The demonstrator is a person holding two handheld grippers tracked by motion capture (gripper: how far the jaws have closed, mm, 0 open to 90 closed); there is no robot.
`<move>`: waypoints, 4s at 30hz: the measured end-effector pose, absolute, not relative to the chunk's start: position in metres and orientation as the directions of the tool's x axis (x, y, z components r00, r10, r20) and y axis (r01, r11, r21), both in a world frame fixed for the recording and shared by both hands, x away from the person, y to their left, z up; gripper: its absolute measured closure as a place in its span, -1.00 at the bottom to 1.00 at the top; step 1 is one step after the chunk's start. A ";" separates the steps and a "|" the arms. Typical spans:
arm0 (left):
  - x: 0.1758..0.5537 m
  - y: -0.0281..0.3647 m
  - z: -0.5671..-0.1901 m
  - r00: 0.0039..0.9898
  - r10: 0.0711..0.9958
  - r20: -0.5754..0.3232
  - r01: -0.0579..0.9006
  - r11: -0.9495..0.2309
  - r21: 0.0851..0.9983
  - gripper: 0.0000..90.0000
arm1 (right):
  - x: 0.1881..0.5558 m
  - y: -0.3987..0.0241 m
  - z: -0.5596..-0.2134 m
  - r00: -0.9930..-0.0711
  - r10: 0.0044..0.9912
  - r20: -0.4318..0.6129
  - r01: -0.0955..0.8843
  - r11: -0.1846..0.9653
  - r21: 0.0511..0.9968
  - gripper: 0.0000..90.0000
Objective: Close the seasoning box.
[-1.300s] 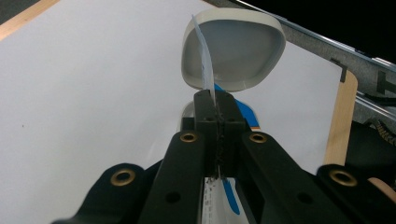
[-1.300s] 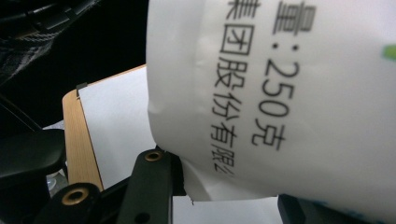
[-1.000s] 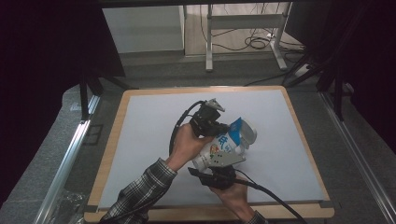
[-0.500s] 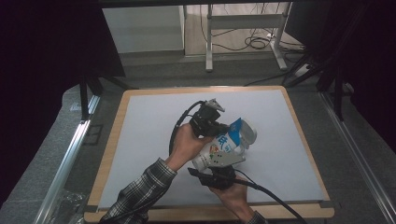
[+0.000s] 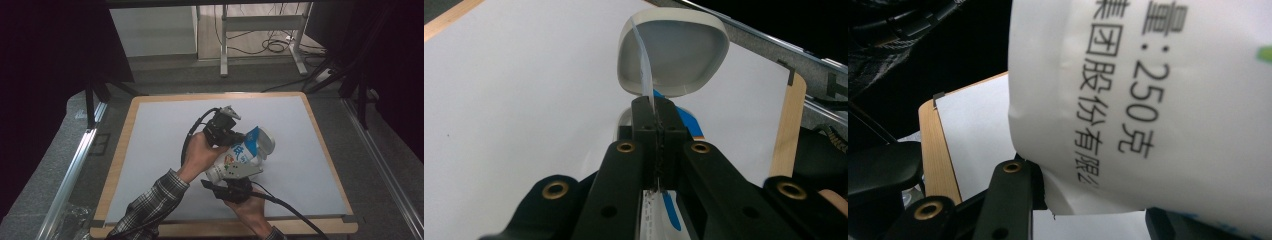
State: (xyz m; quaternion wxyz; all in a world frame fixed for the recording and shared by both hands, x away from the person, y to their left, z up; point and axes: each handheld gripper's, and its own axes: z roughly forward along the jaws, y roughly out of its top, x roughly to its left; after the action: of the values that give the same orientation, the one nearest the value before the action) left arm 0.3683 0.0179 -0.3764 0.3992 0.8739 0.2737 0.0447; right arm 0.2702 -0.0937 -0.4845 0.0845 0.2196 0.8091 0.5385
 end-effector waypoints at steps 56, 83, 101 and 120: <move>0.370 0.016 -0.375 0.850 0.510 -0.135 0.442 -0.550 0.708 0.99 | 0.269 -0.094 -0.482 -0.887 0.448 0.107 0.268 0.314 0.911 0.46; 0.370 0.014 -0.372 0.849 0.512 -0.131 0.441 -0.550 0.709 1.00 | 0.269 -0.094 -0.481 -0.887 0.449 0.108 0.267 0.309 0.913 0.44; 0.372 0.012 -0.371 0.845 0.517 -0.138 0.453 -0.553 0.699 1.00 | 0.270 -0.094 -0.480 -0.888 0.448 0.108 0.266 0.305 0.914 0.44; 0.373 0.012 -0.370 0.847 0.514 -0.135 0.451 -0.562 0.693 1.00 | 0.269 -0.092 -0.481 -0.890 0.443 0.104 0.260 0.309 0.915 0.39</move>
State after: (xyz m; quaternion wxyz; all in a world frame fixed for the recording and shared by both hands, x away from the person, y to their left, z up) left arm 0.3732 0.0116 -0.3698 0.3799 0.8828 0.2731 0.0413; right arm 0.2691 -0.0923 -0.4807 0.0837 0.2186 0.8046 0.5458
